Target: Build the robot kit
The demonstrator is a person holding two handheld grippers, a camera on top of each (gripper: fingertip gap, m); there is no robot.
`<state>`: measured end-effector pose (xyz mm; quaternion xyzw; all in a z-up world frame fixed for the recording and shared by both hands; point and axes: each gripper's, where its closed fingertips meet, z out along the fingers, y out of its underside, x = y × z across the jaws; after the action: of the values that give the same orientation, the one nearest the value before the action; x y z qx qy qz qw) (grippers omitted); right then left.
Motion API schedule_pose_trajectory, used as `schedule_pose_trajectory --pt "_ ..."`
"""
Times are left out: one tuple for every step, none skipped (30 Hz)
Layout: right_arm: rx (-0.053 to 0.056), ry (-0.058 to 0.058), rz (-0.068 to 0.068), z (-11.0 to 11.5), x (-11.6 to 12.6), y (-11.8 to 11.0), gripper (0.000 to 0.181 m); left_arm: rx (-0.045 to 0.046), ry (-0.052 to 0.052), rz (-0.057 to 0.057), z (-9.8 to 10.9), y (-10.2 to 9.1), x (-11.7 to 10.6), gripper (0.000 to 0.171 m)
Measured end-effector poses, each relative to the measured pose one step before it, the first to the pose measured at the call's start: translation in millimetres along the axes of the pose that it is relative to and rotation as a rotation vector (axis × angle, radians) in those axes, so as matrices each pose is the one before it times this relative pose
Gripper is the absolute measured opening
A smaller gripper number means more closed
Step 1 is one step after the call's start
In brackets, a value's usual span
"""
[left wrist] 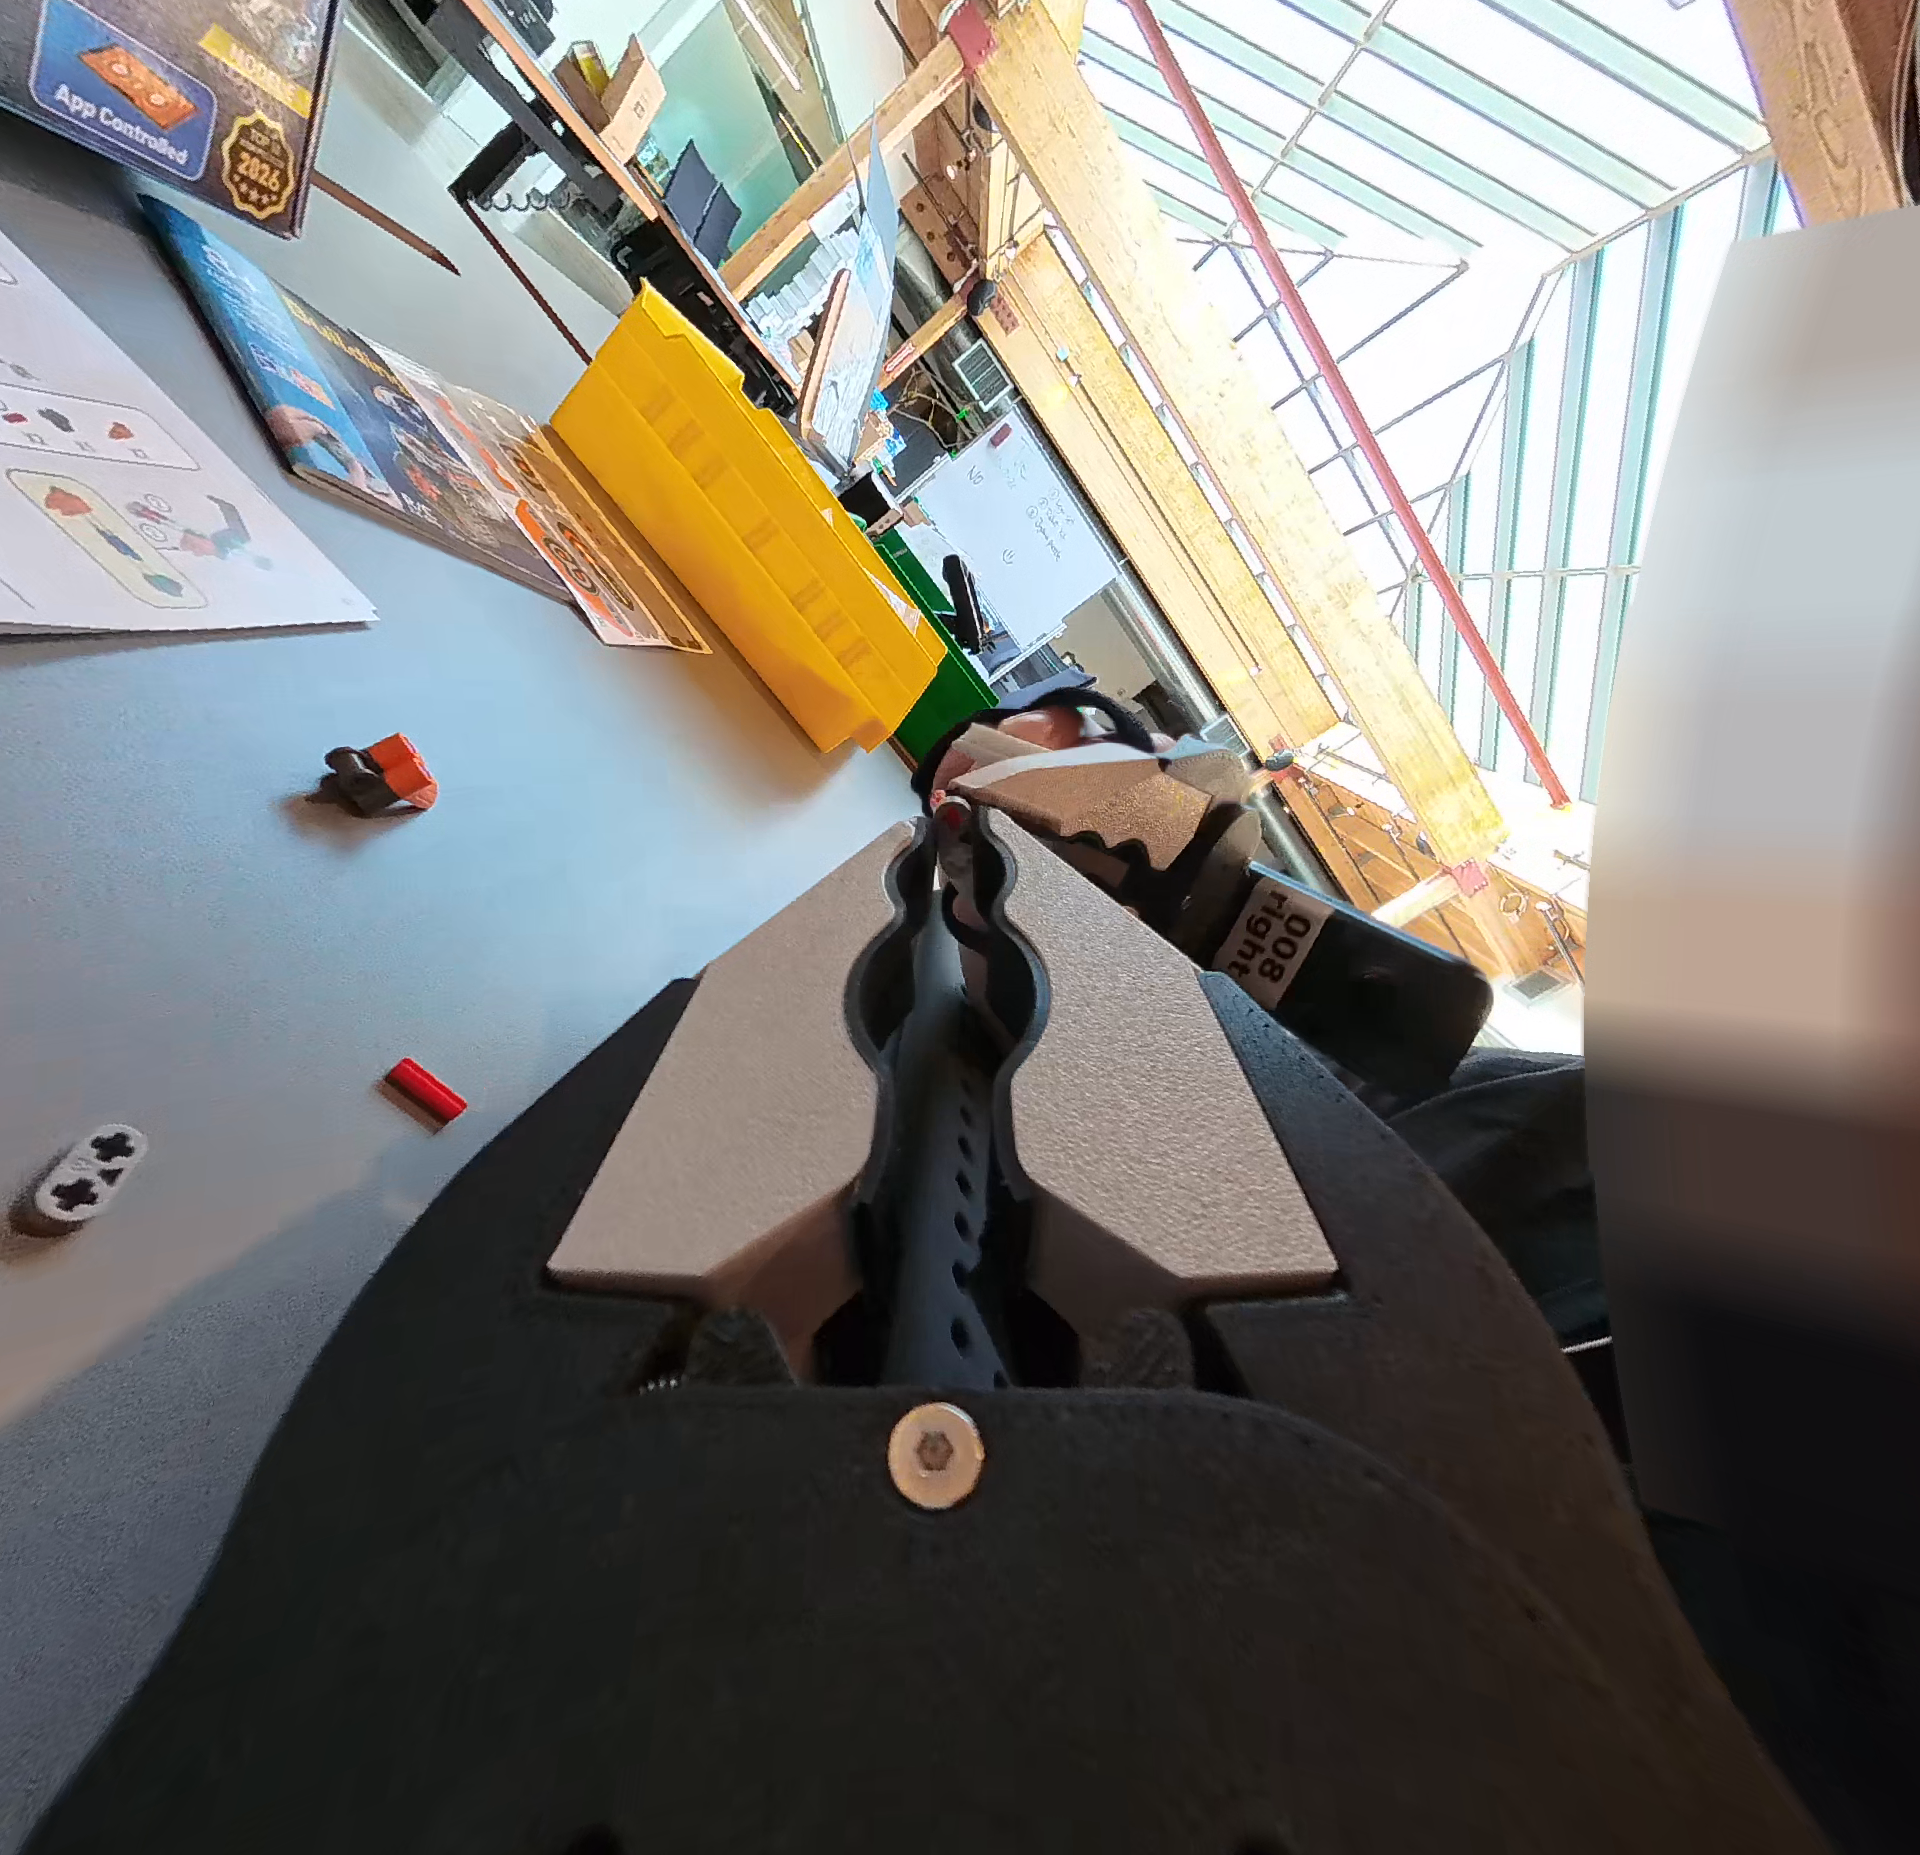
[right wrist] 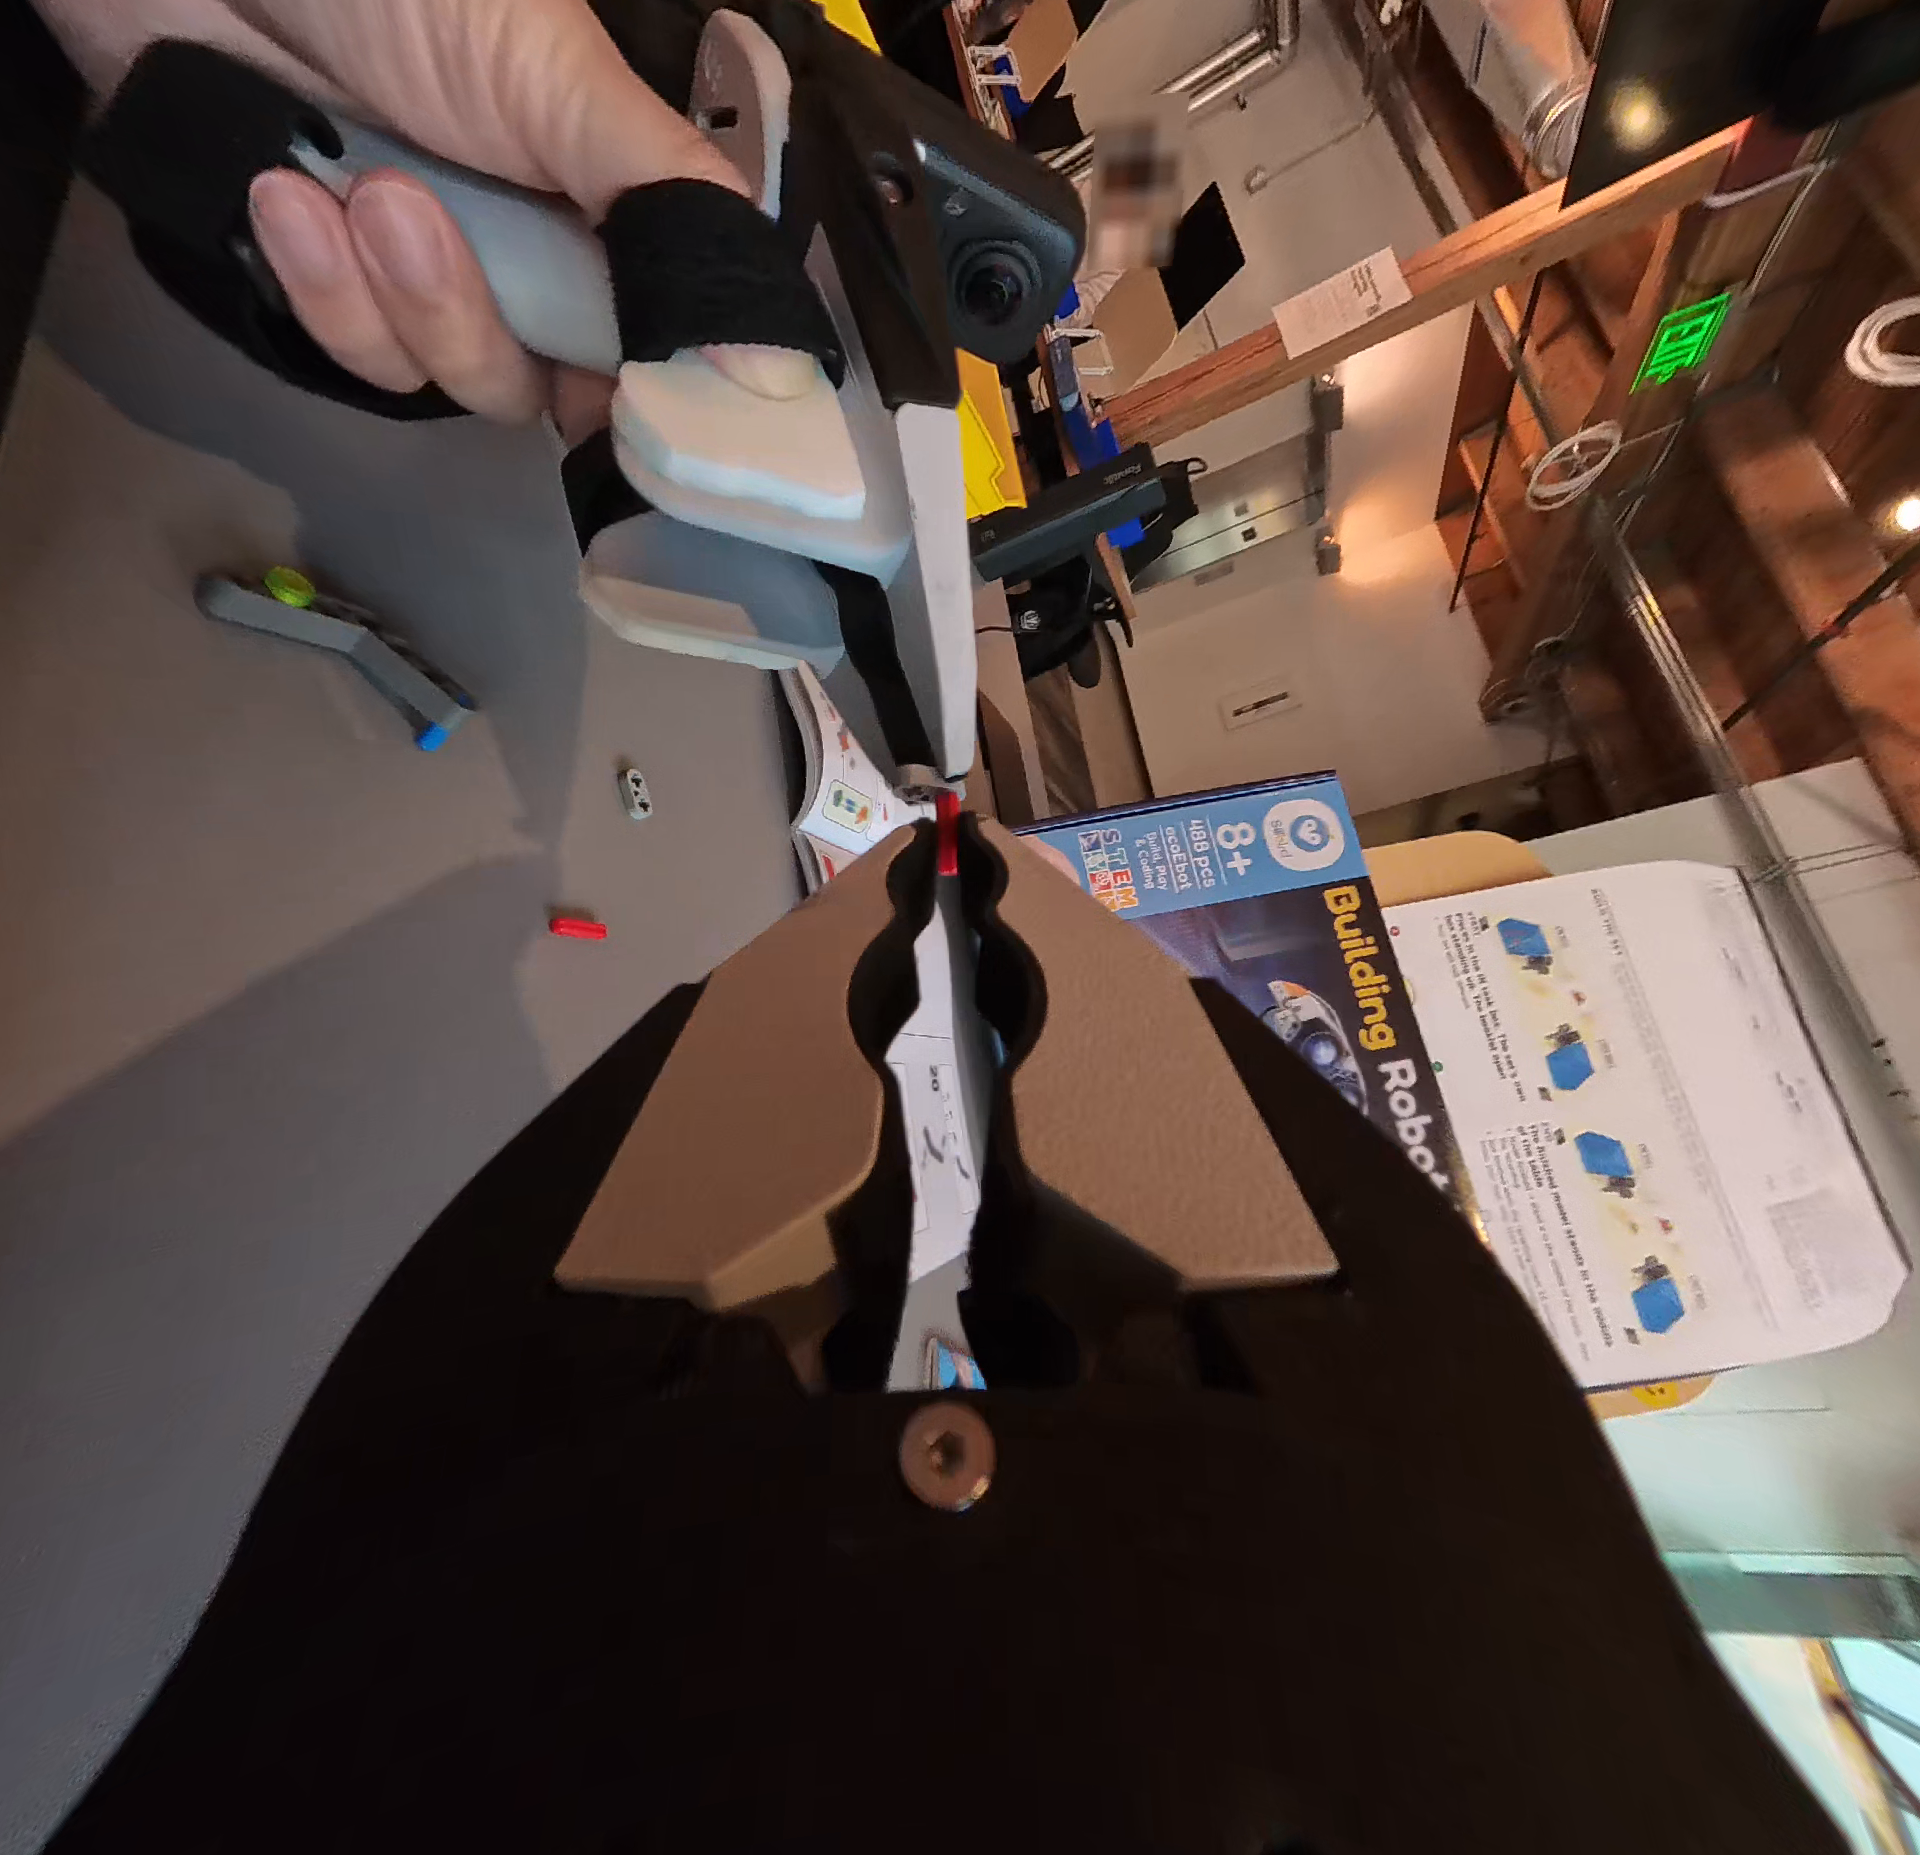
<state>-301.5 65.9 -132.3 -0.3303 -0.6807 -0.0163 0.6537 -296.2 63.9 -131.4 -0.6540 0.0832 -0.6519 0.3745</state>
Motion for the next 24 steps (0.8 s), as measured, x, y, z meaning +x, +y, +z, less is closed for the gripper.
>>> schedule_pose_trajectory --pt "0.0029 0.0011 -0.0076 -0.24 -0.62 -0.20 0.003 -0.00261 0.0003 -0.0053 -0.04 0.73 -0.09 0.005" --pt "0.0082 -0.0023 0.0078 -0.03 -0.50 -0.62 0.003 -0.00372 0.0015 -0.0036 -0.29 0.51 -0.05 0.005" --pt "0.0122 -0.0115 0.0194 -0.15 -0.85 -0.68 0.003 -0.00389 0.0015 -0.0017 -0.43 0.46 0.16 0.005" --pt "0.0158 -0.0145 0.0273 -0.26 -0.49 -0.31 0.003 -0.00521 0.0000 0.0004 -0.42 0.62 -0.10 0.005" --pt "0.0152 -0.0123 0.0347 -0.35 0.00 -0.41 0.003 -0.00418 0.0013 -0.0003 -0.02 0.45 0.19 0.005" --pt "0.0133 -0.0143 0.0279 -0.36 -0.41 -0.23 0.003 -0.00362 0.0009 0.0005 0.03 0.32 0.15 0.005" --pt "0.0056 -0.0112 0.0192 -0.10 -0.55 0.66 0.003 -0.00653 -0.0023 0.0012 0.14 0.70 -0.28 0.005" --pt "0.0005 -0.0043 0.0161 0.43 -0.59 0.62 0.003 -0.00502 -0.0061 0.0032 0.19 0.57 -0.75 0.005" --pt "0.0019 -0.0039 0.0139 0.39 -0.69 0.17 0.002 -0.00363 -0.0071 0.0068 -0.20 0.34 -0.72 0.004" --pt "0.0020 -0.0067 0.0166 0.57 -0.79 0.23 0.003 -0.00622 -0.0068 0.0083 -0.37 0.57 -0.62 0.004" --pt "0.0058 -0.0065 0.0195 0.40 -0.62 -0.11 0.002 -0.00631 -0.0061 0.0078 -0.44 0.47 -0.58 0.004" --pt "0.0099 -0.0047 0.0090 -0.18 -0.33 -0.53 0.002 -0.00415 -0.0014 0.0052 -0.32 0.41 -0.05 0.005" --pt "0.0097 -0.0031 0.0061 -0.46 -0.01 -0.59 0.002 -0.00383 0.0029 0.0008 0.00 0.33 0.41 0.005" --pt "0.0080 -0.0059 0.0118 -0.51 -0.31 -0.26 0.002 -0.00253 0.0034 -0.0009 0.17 0.31 0.47 0.005" --pt "0.0092 -0.0060 0.0113 -0.75 -0.34 -0.43 0.002 -0.00469 0.0023 -0.0006 0.30 0.70 0.33 0.004" --pt "0.0087 -0.0017 0.0056 -0.53 -0.13 -0.61 0.002 -0.00442 0.0039 -0.0017 0.16 0.53 0.54 0.005" --pt "0.0013 -0.0011 0.0007 -0.06 -0.33 0.01 0.002 -0.00297 0.0010 0.0001 0.03 0.28 0.25 0.005" --pt "-0.0066 -0.0014 -0.0045 0.47 -0.74 0.75 0.001 -0.00391 -0.0075 0.0052 -0.01 0.34 -0.69 0.004" --pt "-0.0038 -0.0009 -0.0057 0.49 -0.79 0.47 0.001 -0.00470 -0.0109 0.0083 -0.26 0.50 -1.08 0.005" --pt "-0.0014 -0.0017 0.0001 0.29 -0.51 0.41 0.001 -0.00384 -0.0067 0.0056 -0.28 0.47 -0.61 0.004" --pt "0.0030 -0.0017 0.0048 -0.05 -0.06 -0.35 0.001 -0.00173 -0.0008 0.0004 -0.12 0.18 -0.06 0.004" --pt "0.0026 -0.0028 0.0025 -0.18 -0.41 -0.21 0.001 -0.00281 0.0034 -0.0032 0.01 0.39 0.16 0.004" --pt "-0.0020 -0.0030 -0.0018 0.05 -0.54 0.57 0.001 -0.00422 0.0002 -0.0019 0.02 0.49 -0.20 0.004" --pt "-0.0045 -0.0023 -0.0046 0.24 -0.76 0.82 0.001 -0.00480 -0.0048 0.0014 0.10 0.64 -0.83 0.005"
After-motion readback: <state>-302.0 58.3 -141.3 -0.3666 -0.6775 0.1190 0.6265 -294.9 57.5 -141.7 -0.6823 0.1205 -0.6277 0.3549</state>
